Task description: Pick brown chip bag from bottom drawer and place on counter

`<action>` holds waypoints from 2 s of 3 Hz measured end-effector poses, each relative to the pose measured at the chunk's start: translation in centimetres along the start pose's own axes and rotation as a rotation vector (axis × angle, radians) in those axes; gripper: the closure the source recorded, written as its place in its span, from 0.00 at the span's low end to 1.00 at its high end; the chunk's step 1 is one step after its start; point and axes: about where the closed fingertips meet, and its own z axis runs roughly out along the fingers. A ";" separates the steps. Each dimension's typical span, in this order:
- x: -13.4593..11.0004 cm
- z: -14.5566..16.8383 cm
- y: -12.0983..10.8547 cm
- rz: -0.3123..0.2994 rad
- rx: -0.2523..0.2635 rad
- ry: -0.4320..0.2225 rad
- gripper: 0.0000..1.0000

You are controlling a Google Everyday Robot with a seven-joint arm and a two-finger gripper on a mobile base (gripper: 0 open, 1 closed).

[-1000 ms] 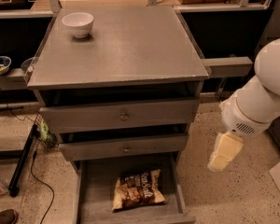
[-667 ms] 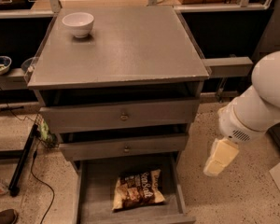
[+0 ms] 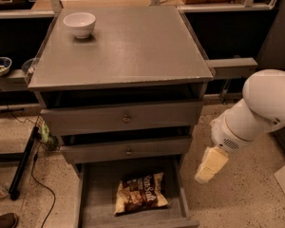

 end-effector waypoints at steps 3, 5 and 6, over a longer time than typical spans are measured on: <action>0.4 3.6 0.8 0.016 -0.065 -0.072 0.00; 0.4 10.4 2.4 -0.019 -0.199 -0.212 0.00; 0.5 10.6 2.5 -0.021 -0.203 -0.212 0.00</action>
Offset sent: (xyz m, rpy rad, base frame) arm 0.0003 0.0010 -0.0055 0.0380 0.0064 0.0000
